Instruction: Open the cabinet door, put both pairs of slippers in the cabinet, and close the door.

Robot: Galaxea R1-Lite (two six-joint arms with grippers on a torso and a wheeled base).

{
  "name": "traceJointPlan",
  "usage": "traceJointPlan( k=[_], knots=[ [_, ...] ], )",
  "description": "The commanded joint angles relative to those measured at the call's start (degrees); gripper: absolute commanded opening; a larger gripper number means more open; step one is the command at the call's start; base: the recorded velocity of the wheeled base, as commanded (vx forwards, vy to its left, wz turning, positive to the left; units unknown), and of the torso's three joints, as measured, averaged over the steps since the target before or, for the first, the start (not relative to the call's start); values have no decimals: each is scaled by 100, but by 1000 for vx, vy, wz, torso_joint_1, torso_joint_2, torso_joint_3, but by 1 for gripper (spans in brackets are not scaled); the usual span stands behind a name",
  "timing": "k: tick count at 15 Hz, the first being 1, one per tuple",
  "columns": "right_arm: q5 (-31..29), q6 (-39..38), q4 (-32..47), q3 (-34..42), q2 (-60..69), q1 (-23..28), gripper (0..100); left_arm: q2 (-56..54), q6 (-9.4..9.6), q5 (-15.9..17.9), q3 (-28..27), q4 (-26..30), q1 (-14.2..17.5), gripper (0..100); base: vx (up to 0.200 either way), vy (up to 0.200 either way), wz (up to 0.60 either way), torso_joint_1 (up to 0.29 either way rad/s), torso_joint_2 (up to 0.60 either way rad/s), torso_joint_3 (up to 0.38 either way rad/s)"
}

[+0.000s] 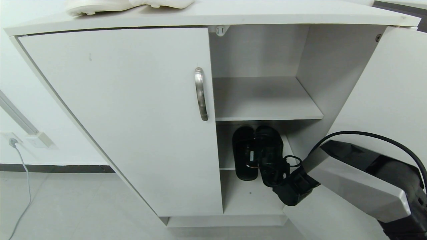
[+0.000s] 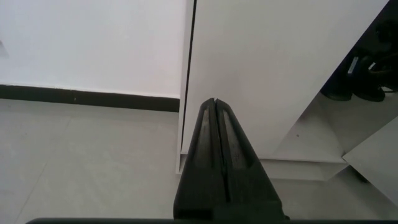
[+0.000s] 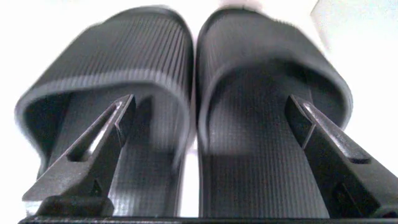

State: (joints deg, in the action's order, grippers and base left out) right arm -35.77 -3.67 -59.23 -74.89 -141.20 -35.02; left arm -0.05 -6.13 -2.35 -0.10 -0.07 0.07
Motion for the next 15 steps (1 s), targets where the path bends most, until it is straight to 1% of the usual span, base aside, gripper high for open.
traceJointPlan(
  k=[1, 3, 5, 6, 7, 9, 11, 15],
  knots=[
    [0, -2, -176, 422, 278, -110, 100, 5, -2, -2, 1, -1, 1, 0, 0, 0, 0, 0, 0, 0],
    [0, -2, -475, 994, 576, -233, 100, 5, -2, -2, 1, -1, 1, 0, 0, 0, 0, 0, 0, 0],
    [35, -2, -800, 1749, 981, -444, 100, 5, -2, -2, 1, -1, 1, 0, 0, 0, 0, 0, 0, 0],
    [96, -2, -888, 1925, 1069, -488, 100, 5, -2, -2, 1, -1, 1, 0, 0, 0, 0, 0, 0, 0],
    [448, 7, -1178, 2584, 1429, -655, 100, 5, -2, -2, 10, -1, 1, 0, 0, 0, 0, 0, 0, 0],
    [597, 7, -1468, 3235, 1754, -831, 100, 5, -2, -2, 1, -1, 1, 0, 0, 0, 0, 0, 0, 0],
    [703, 42, -1811, 3648, 1930, -919, 100, 5, 7, 7, 1, -1, 1, 0, 0, 0, 0, 0, 0, 0],
    [720, 51, -1881, 3780, 2000, -1006, 100, 5, -2, 7, 1, -1, 1, 0, 0, 0, 0, 0, 0, 0]
  ],
)
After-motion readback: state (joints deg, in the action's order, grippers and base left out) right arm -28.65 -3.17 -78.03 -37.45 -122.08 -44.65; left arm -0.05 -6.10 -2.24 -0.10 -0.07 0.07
